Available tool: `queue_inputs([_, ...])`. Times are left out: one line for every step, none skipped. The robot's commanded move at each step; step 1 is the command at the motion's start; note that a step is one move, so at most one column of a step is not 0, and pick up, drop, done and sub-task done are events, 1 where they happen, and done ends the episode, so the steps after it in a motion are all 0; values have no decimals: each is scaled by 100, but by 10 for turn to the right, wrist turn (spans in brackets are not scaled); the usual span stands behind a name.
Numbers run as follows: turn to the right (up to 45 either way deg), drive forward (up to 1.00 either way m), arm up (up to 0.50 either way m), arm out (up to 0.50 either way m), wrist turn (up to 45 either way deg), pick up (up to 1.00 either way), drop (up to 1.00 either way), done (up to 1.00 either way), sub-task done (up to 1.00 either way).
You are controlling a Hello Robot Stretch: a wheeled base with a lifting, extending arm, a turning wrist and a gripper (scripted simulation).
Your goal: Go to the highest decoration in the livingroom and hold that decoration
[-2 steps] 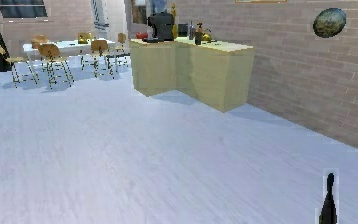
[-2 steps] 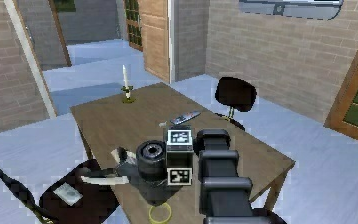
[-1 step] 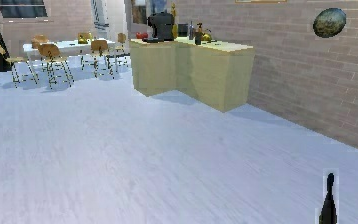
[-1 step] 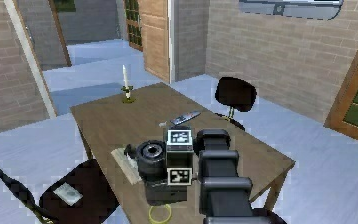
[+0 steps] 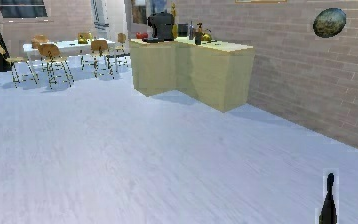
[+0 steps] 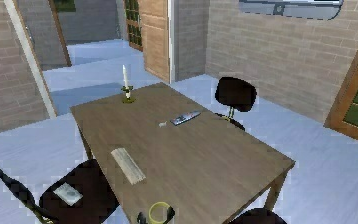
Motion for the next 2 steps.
queue_inputs([0, 0, 0, 0, 0, 100, 0, 0, 0])
queue_inputs([0, 0, 10, 0, 0, 0, 0, 0, 0])
